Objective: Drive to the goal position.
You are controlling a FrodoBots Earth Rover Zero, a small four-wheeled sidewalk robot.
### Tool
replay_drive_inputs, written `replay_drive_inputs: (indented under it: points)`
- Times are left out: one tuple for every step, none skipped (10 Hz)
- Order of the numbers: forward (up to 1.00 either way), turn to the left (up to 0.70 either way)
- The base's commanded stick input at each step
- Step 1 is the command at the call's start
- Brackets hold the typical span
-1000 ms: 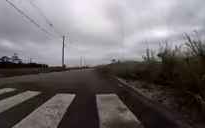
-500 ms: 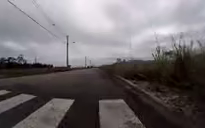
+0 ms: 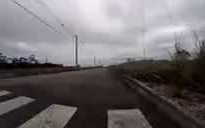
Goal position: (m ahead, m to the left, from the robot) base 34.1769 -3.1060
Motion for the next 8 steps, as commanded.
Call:
replay_drive_inputs:
  points:
    - [0.7, 0.0]
    - [0.7, 0.0]
    - [0.7, 0.0]
    - [0.7, 0.0]
    - [0.7, 0.0]
    - [0.7, 0.0]
    - [0.7, 0.0]
    - [0.7, 0.0]
